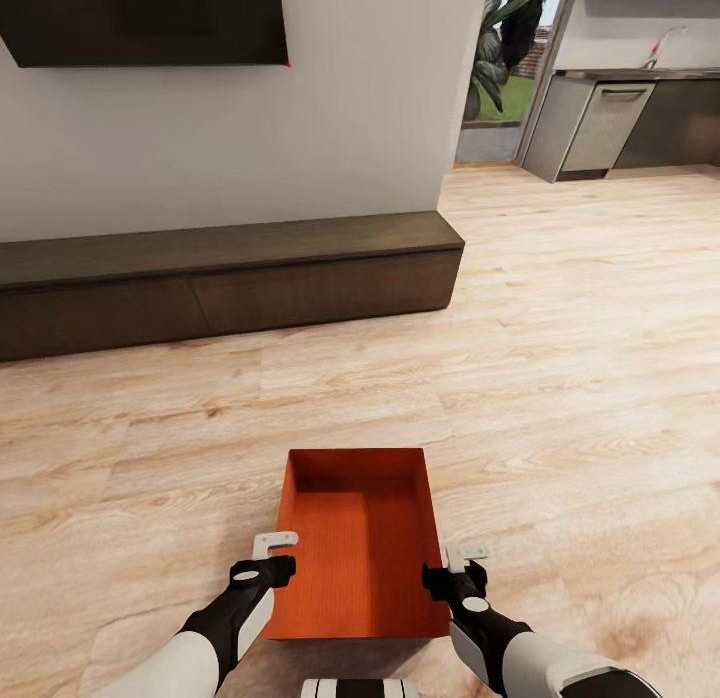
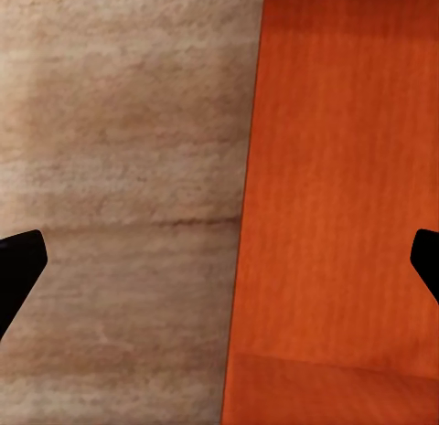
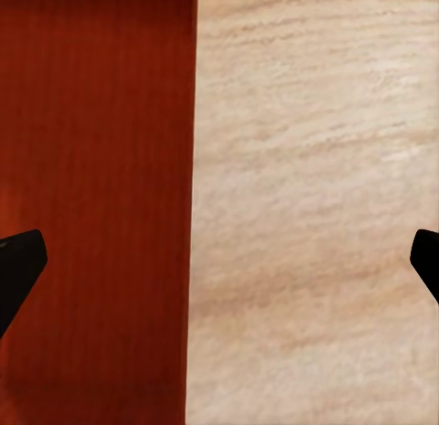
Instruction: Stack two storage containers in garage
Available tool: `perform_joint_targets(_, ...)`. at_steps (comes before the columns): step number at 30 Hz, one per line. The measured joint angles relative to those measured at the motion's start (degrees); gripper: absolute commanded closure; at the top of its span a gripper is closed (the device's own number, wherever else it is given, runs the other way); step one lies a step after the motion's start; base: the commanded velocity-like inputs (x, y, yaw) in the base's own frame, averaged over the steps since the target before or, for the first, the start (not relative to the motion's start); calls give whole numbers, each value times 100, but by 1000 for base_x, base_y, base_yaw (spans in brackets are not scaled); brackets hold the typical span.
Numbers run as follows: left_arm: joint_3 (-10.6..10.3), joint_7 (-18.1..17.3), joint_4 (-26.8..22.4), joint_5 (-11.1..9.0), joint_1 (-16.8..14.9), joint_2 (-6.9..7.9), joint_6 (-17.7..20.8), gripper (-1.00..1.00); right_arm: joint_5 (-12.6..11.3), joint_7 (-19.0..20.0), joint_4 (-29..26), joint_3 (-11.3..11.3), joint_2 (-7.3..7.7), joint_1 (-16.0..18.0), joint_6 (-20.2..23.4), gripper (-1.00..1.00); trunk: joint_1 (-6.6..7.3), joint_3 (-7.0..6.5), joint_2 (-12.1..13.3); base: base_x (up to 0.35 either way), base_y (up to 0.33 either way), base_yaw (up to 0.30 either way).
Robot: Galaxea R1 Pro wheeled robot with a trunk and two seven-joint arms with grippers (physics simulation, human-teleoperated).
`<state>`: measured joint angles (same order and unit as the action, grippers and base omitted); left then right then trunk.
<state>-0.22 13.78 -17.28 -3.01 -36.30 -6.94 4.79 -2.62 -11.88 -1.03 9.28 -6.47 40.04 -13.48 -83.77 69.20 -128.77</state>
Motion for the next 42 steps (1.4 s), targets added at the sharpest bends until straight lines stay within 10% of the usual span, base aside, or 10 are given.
perform_joint_targets(42,0,26,0,-17,0,-8,0,-100,-8,-19,0,-7,-37,0,35,-100,0,0,0,0,0,0)
